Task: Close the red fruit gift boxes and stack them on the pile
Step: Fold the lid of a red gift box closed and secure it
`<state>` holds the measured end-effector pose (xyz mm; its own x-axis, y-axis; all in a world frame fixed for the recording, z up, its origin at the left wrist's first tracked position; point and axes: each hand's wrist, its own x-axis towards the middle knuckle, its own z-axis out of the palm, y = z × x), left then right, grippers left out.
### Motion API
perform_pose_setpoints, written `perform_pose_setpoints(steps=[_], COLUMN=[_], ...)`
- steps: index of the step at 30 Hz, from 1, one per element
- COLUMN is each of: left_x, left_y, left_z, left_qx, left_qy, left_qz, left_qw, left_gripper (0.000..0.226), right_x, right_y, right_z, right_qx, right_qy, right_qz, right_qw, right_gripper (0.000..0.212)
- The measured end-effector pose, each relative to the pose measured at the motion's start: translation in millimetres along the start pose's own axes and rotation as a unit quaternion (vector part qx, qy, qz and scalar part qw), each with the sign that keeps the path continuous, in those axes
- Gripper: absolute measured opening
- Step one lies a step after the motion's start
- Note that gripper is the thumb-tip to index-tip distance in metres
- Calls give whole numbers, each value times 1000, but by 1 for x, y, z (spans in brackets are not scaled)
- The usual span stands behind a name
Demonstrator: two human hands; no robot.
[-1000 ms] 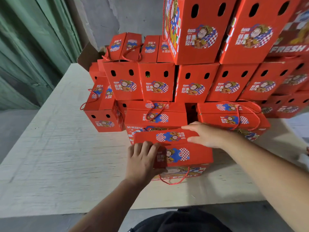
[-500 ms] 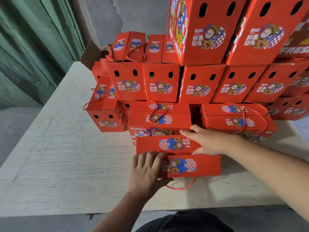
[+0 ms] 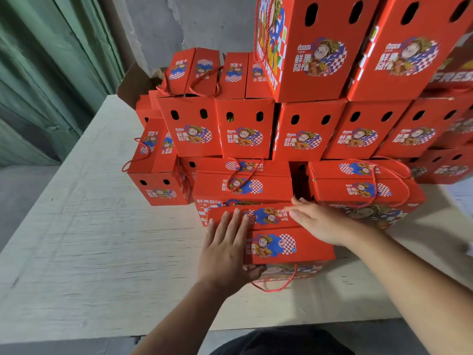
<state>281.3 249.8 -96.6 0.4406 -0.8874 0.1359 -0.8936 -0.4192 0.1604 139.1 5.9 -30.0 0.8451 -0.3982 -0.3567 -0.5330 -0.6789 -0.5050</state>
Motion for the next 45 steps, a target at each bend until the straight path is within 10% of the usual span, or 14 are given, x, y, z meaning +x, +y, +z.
perform_pose_setpoints(steps=[4, 9, 15, 17, 20, 24, 31, 33, 38, 45], left_x=[6, 12, -10, -8, 9, 37, 33, 26, 2, 1], left_y=[0, -2, -16, -14, -5, -13, -26, -21, -1, 7], left_z=[0, -6, -11, -13, -18, -16, -14, -8, -12, -2], left_qx=[20, 44, -120, -253, -545, -498, -634, -585, -612, -612], left_qy=[-82, -123, 136, 107, 31, 8, -33, 13, 60, 0], left_qz=[-4, 10, -24, -172, -288, -304, -334, -382, -443, -401], left_qw=[996, 991, 983, 946, 787, 812, 697, 715, 653, 682], left_gripper=[123, 125, 94, 88, 59, 44, 38, 46, 52, 37], right_x=[-21, -14, -41, -52, -60, -36, -30, -35, -64, -83], right_y=[-1, 4, 9, 10, 13, 12, 9, 14, 28, 38], right_z=[55, 62, 72, 81, 88, 69, 77, 84, 85, 70], right_qx=[-208, -206, -134, -150, -160, -159, 80, 186, 452, 354], right_qy=[94, 114, 183, 175, 146, 75, 308, 341, 189, 262], right_qz=[5, 12, 38, 52, 87, 127, 123, 140, 253, 252], right_qw=[973, 972, 973, 972, 972, 976, 940, 911, 834, 861], right_gripper=[82, 88, 84, 86, 88, 91, 72, 70, 38, 25])
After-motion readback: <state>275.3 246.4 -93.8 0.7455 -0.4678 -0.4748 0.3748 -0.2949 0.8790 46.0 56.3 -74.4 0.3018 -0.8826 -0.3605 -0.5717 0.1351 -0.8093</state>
